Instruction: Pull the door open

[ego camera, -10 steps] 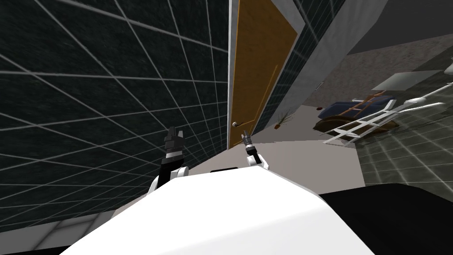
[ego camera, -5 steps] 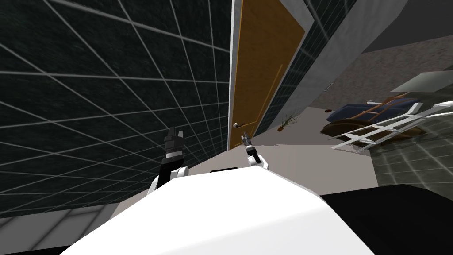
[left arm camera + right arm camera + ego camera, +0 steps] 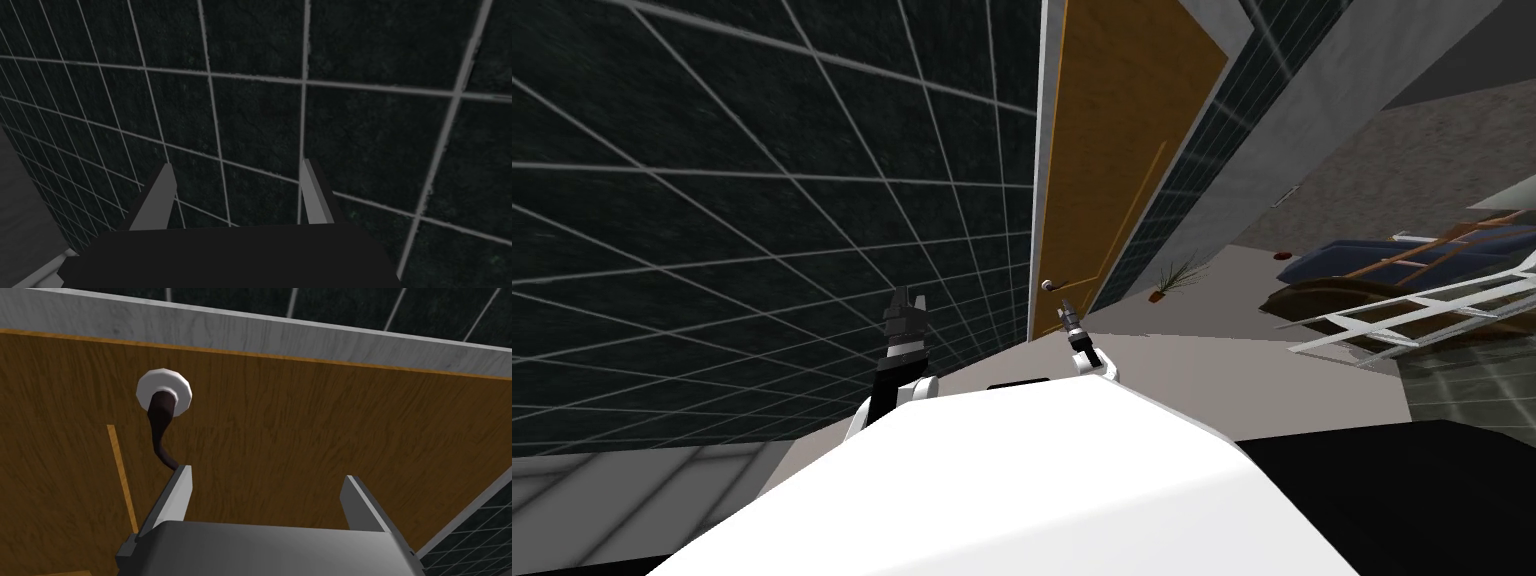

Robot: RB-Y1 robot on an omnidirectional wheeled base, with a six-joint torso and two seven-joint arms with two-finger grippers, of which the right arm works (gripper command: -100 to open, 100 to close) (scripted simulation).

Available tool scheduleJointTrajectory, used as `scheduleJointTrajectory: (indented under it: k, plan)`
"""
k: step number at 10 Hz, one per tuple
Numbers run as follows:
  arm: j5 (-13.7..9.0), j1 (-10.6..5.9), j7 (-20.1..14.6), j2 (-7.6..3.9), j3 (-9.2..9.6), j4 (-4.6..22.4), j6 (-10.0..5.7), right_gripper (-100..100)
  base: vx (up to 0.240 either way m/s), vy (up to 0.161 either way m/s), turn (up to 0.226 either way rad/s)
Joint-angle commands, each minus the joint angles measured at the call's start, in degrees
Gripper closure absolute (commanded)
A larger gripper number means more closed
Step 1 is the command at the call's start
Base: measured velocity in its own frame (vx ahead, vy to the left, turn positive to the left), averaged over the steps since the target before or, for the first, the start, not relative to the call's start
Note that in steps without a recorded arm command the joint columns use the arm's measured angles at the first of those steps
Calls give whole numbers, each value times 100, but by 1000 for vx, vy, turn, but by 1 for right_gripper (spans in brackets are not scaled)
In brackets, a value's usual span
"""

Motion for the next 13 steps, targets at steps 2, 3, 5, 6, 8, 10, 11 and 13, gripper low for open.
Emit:
scheduleJointTrajectory:
  k: [2, 3, 5, 6, 8, 10, 11, 13]
  plan:
    - [-23, -142, -61, -108, 25, 402, -76, -100, 30, -69, 74]
    - [-35, -232, -90, -169, 42, 562, -129, -100, 38, -95, 146]
    - [-46, -314, -116, -224, 57, 873, -178, -100, 31, -79, 81]
    - [-57, -395, -142, -279, 73, 1060, -226, -100, 47, -92, 167]
    - [-68, -476, -167, -333, 88, 1293, -274, -100, 34, -67, 79]
    - [-88, -616, -212, -426, 114, 1660, -356, -100, 38, -103, 135]
    - [-97, -683, -234, -471, 127, 1822, -396, -100, 27, -94, 127]
    - [-112, -794, -269, -545, 148, 2126, -462, -100, 38, -82, 100]
